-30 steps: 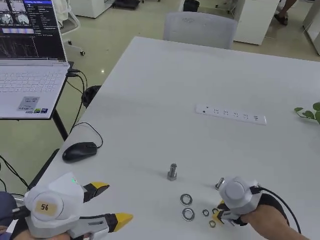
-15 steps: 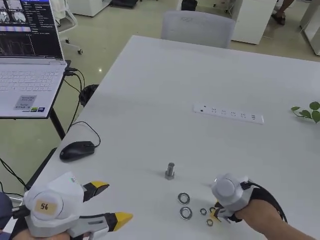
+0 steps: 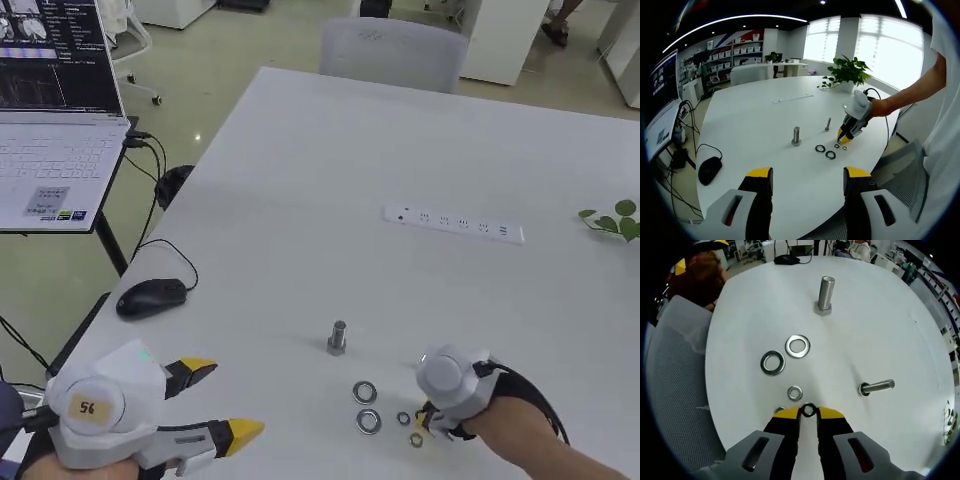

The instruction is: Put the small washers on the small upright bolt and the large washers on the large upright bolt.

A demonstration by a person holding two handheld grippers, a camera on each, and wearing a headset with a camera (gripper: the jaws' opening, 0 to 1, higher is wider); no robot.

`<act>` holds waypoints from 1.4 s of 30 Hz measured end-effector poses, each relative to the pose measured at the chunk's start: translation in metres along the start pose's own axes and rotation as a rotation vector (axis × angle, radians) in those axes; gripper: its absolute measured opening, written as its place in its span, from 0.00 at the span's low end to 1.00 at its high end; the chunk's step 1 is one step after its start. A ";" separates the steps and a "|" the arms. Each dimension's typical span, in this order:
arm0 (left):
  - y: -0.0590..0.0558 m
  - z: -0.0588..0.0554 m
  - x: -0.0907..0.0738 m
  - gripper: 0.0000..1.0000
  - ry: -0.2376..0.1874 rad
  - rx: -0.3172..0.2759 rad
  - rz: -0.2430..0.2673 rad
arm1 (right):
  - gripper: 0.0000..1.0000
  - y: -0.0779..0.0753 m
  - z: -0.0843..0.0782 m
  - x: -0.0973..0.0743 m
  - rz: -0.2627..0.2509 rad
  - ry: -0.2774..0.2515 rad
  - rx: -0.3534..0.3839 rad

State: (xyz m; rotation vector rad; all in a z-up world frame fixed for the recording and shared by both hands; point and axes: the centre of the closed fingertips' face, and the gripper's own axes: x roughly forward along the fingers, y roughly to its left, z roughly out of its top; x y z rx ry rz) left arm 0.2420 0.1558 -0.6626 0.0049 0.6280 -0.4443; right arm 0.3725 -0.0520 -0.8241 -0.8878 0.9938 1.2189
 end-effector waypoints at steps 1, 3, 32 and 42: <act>0.000 0.000 0.000 0.56 0.000 0.000 0.000 | 0.14 0.000 0.000 0.000 -0.001 -0.003 0.003; 0.000 0.000 -0.001 0.56 0.001 0.000 0.002 | 0.14 0.000 0.000 0.000 -0.002 -0.007 0.006; 0.002 0.003 0.001 0.56 0.002 0.010 -0.005 | 0.14 -0.022 -0.014 -0.025 -0.038 -0.069 0.129; -0.001 0.005 0.004 0.56 0.002 0.015 -0.015 | 0.14 -0.048 -0.015 -0.050 -0.096 -0.105 0.173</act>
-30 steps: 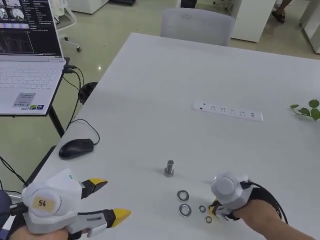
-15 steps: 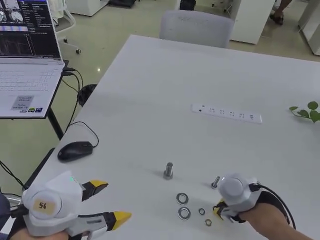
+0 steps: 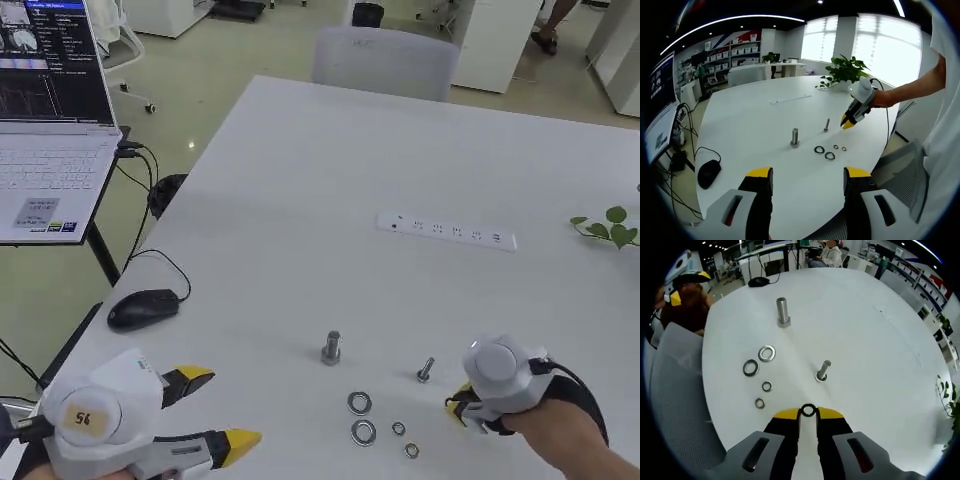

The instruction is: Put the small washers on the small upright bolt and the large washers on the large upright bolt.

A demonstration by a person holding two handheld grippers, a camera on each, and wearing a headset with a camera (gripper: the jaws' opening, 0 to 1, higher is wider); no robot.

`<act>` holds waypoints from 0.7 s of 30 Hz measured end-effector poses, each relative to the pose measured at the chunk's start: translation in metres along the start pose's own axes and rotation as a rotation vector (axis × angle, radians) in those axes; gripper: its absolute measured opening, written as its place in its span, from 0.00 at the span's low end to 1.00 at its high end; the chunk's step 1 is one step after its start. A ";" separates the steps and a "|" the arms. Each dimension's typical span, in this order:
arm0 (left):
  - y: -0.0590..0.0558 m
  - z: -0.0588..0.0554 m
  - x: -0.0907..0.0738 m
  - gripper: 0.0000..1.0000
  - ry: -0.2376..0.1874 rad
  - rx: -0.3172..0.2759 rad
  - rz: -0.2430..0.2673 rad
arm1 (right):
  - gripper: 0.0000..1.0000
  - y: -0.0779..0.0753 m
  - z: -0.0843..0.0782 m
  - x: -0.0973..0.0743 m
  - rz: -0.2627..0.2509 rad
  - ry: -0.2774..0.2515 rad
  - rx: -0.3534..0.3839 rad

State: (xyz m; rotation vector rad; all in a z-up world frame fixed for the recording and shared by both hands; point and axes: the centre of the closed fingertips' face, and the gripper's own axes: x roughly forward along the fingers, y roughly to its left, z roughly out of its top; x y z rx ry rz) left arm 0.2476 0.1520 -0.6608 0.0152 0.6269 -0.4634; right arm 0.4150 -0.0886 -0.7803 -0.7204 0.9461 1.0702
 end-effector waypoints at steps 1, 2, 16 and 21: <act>0.000 0.000 0.000 0.56 0.000 -0.001 0.000 | 0.14 -0.003 0.001 -0.002 -0.005 -0.004 0.003; 0.000 0.000 0.000 0.56 0.000 -0.001 0.000 | 0.14 -0.005 0.002 -0.004 -0.009 -0.006 0.003; 0.002 -0.001 -0.002 0.56 -0.001 -0.006 0.008 | 0.14 -0.030 0.032 -0.020 -0.041 -0.047 -0.022; 0.001 -0.002 -0.002 0.56 -0.001 -0.008 0.010 | 0.14 -0.032 0.044 -0.021 -0.039 -0.057 -0.041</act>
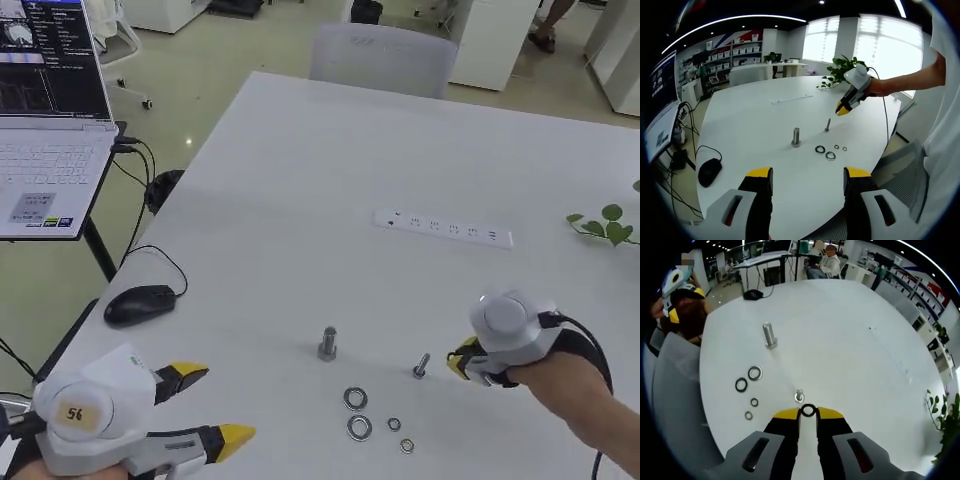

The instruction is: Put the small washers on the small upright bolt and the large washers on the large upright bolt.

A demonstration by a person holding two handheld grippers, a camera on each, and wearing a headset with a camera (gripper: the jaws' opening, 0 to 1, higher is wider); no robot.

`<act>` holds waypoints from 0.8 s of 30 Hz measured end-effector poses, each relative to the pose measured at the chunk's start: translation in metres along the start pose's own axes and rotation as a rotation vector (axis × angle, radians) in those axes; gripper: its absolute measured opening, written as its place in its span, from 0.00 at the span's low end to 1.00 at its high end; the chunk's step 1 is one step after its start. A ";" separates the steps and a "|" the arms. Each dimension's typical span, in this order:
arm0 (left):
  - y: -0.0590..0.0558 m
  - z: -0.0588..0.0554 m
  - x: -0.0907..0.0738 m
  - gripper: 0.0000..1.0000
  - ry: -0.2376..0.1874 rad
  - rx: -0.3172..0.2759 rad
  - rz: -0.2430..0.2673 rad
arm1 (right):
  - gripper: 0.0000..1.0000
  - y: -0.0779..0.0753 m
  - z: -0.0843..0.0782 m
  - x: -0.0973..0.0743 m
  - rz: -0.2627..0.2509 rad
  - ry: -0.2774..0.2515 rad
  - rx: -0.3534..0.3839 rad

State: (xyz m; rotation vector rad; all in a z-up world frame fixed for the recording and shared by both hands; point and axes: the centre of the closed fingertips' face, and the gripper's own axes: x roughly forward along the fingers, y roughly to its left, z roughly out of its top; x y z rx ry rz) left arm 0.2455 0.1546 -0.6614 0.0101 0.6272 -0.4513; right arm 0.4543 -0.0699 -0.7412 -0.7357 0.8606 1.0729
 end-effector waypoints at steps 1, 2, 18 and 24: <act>0.000 0.000 0.000 0.56 0.000 -0.001 0.000 | 0.14 0.000 0.002 0.000 0.001 -0.002 -0.003; 0.000 0.000 0.000 0.56 -0.001 -0.001 0.000 | 0.14 -0.001 0.004 0.001 0.003 -0.003 -0.006; 0.004 -0.002 -0.002 0.56 -0.006 -0.012 0.010 | 0.14 0.010 0.018 0.017 0.047 0.021 -0.064; 0.005 -0.002 -0.004 0.56 -0.008 -0.016 0.016 | 0.14 0.013 0.017 0.022 0.055 0.040 -0.081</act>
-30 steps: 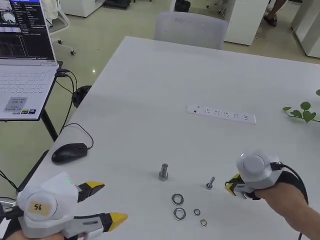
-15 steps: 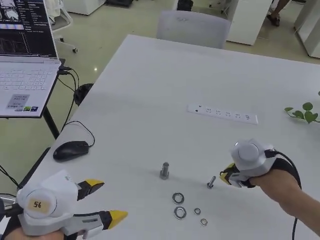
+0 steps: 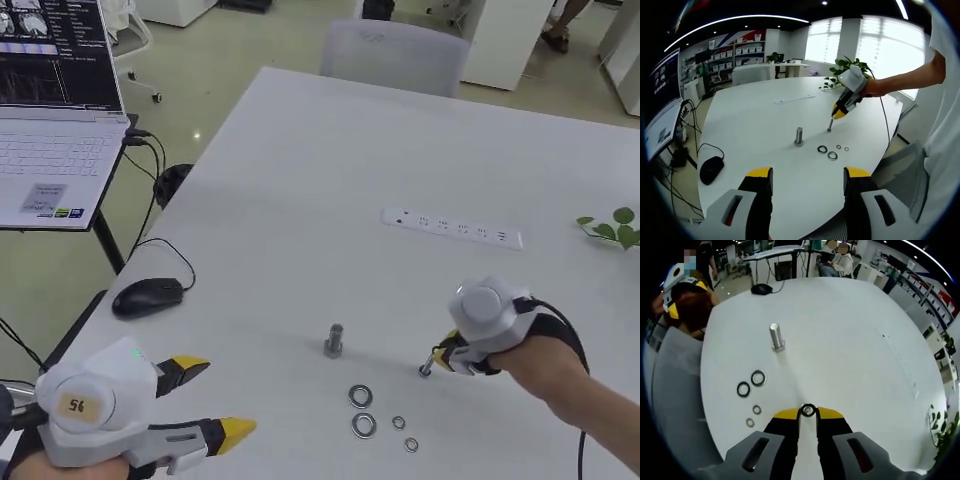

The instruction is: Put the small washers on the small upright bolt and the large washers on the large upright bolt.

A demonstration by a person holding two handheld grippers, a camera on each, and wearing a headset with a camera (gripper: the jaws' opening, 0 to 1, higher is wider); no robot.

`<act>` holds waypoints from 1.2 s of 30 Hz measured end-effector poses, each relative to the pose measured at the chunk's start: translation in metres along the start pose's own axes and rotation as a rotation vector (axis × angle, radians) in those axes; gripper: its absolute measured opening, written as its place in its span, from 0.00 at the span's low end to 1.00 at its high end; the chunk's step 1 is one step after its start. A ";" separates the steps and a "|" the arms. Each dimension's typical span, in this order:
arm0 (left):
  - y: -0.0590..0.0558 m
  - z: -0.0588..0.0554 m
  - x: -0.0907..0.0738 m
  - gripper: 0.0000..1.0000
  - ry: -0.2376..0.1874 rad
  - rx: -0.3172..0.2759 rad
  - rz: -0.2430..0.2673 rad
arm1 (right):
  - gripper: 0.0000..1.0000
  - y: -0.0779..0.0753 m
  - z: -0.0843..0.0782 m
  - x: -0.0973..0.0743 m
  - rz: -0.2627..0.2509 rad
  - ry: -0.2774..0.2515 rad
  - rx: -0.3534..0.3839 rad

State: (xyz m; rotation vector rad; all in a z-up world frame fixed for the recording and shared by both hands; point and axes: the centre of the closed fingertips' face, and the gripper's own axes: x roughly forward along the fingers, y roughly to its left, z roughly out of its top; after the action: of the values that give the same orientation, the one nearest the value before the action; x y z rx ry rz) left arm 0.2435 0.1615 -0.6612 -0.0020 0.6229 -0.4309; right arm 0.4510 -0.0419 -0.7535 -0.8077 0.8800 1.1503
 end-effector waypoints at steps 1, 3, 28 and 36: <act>0.000 0.000 0.000 0.56 0.000 -0.001 0.001 | 0.14 0.000 0.000 0.001 -0.001 0.004 -0.002; 0.000 -0.001 0.000 0.56 0.000 -0.002 0.001 | 0.14 0.000 -0.001 0.002 0.001 0.008 -0.004; 0.001 -0.002 -0.001 0.56 0.000 -0.004 0.002 | 0.14 0.001 -0.005 0.012 0.003 0.048 -0.016; -0.001 -0.002 -0.001 0.56 0.000 -0.005 -0.001 | 0.14 0.000 -0.008 0.015 0.005 0.062 -0.019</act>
State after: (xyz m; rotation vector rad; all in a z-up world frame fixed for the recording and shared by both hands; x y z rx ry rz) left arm 0.2419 0.1613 -0.6622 -0.0070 0.6237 -0.4308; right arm 0.4522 -0.0429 -0.7706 -0.8612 0.9236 1.1447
